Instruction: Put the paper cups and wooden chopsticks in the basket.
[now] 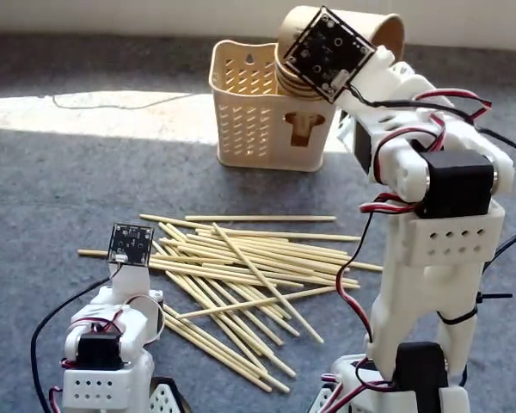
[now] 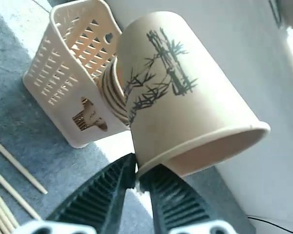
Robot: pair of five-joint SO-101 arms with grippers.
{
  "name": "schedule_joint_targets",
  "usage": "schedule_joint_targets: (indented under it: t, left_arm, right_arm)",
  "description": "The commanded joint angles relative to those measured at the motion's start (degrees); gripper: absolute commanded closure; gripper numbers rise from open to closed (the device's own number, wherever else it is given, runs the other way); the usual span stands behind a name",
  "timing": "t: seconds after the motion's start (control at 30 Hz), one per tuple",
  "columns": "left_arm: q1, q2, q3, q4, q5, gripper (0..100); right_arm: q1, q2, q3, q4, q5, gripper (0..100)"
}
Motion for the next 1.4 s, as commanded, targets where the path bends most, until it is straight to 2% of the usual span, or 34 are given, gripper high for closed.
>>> schedule_joint_targets:
  t: [0.0, 0.23, 0.43, 0.63, 0.93, 1.1, 1.17, 1.37]
  left_arm:
    - [0.9, 0.0, 1.1, 0.4, -0.1, 96]
    - [0.9, 0.0, 1.1, 0.4, -0.1, 96]
    - [0.9, 0.0, 1.1, 0.4, -0.1, 96]
    - [0.9, 0.0, 1.1, 0.4, -0.1, 96]
    - [0.9, 0.0, 1.1, 0.4, -0.1, 96]
    - [0.9, 0.0, 1.1, 0.4, -0.1, 96]
    - [0.9, 0.0, 1.1, 0.4, -0.1, 96]
    - [0.9, 0.0, 1.1, 0.4, -0.1, 96]
  right_arm:
    - [2.0, -1.3, 0.0, -7.1, 2.8, 99.2]
    - [2.0, 5.2, -0.1, -8.5, 9.4, 99.2]
    - [1.9, 8.4, -0.4, -8.3, 10.2, 99.2]
    - [3.4, 8.7, 0.0, -8.3, 14.6, 99.2]
    - [3.3, 8.6, 4.5, -8.3, 14.6, 99.0]
    - [3.5, 8.3, 5.9, -8.7, 14.1, 86.2]
    - [3.3, 8.0, 5.8, -8.9, 10.9, 81.7]
    - [1.9, 8.4, 0.4, -11.3, 4.1, 77.8]
